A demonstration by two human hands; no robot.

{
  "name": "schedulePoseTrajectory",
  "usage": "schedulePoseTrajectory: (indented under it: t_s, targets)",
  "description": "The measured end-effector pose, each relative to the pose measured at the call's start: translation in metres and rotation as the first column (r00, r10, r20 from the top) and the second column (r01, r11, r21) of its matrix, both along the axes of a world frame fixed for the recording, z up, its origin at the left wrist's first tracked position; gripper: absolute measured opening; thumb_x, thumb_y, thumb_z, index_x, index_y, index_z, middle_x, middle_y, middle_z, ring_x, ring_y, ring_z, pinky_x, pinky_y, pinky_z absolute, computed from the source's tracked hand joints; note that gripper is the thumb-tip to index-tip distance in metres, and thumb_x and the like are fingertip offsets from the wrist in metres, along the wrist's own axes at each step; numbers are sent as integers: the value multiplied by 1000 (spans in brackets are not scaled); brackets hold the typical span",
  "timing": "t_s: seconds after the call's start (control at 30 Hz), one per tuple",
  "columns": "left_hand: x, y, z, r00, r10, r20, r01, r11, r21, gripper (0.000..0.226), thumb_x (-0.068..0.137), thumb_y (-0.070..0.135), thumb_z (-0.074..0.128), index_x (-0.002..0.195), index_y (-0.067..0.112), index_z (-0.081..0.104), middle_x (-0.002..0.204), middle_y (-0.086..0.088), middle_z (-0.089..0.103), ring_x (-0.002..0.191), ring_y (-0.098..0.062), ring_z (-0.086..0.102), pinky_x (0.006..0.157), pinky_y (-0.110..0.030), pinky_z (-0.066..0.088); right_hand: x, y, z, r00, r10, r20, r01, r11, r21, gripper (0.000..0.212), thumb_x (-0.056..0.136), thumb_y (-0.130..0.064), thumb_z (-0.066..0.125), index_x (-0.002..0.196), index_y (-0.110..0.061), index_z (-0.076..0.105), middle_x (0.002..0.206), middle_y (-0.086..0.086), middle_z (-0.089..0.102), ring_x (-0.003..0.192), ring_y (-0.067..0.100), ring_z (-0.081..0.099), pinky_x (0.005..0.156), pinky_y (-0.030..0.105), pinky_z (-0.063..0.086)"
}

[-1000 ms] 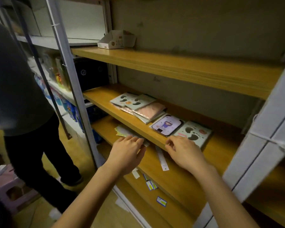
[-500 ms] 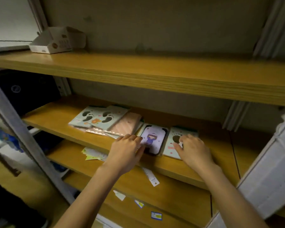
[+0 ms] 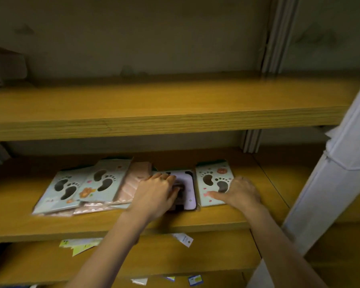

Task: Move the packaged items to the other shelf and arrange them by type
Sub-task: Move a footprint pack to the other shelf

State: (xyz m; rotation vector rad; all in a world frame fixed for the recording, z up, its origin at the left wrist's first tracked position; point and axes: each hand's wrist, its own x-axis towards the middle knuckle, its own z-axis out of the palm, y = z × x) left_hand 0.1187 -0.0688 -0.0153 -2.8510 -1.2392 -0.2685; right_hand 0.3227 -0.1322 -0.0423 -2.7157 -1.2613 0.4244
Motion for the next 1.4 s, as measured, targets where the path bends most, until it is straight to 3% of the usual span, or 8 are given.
schedulePoseTrajectory:
  t_s: [0.13,0.3,0.37,0.6,0.73,0.83,1.1,1.4]
  targets:
    - [-8,0,2,999,-41,3,41,999,-1,39,96,41,33,130,25,43,132,0,51,121,-19,46,91,-33,40,-6,0,11,988,-111,-111,125,984,129,82,78,-57,63,135,-7,32,134,12,45,120,29,49,90,36,45]
    - [-19,-3,6,996,-88,12,87,996,14,39,96,41,33,129,25,44,135,0,49,123,-18,44,92,-32,39,-13,-8,21,897,-95,-432,255,909,330,36,96,-27,47,125,-7,39,109,9,57,88,22,60,68,32,53]
    - [-24,-4,5,994,-102,28,102,995,6,39,96,42,34,129,25,44,134,0,50,123,-17,44,93,-32,39,-21,-23,25,865,-55,-498,284,873,397,34,98,-25,43,127,-6,38,102,4,53,75,11,55,54,21,45]
    - [-24,-21,7,980,-182,79,183,983,-8,36,95,42,36,127,28,45,132,2,52,119,-17,47,90,-31,40,-49,-90,28,752,34,-658,381,793,476,29,98,-30,43,121,-14,40,100,3,63,77,10,64,66,25,54]
    - [-15,-43,6,967,-247,56,246,969,30,38,95,42,37,125,23,50,128,0,55,117,-19,49,91,-32,40,-54,-127,29,738,23,-674,417,770,483,22,96,-31,46,113,-17,43,93,-1,64,79,10,66,73,31,56]
    - [-5,-62,8,948,-309,83,304,950,64,36,93,39,42,119,19,56,120,-4,62,110,-23,55,86,-34,44,-49,-159,31,733,37,-679,416,766,491,15,97,-27,45,108,-17,43,93,-2,62,77,8,65,63,23,57]
    - [36,-135,13,930,-355,91,353,935,44,47,94,45,34,136,22,40,136,0,50,124,-17,46,100,-31,37,-12,-259,33,741,96,-664,380,755,534,3,97,-21,44,100,-21,44,96,1,60,82,12,65,60,19,54]
    - [114,-243,13,897,-416,148,411,910,59,42,93,40,42,128,19,50,127,-3,58,117,-20,53,95,-36,43,63,-383,33,728,82,-680,433,715,549,13,98,-22,42,109,-15,43,109,12,58,87,17,65,65,23,55]
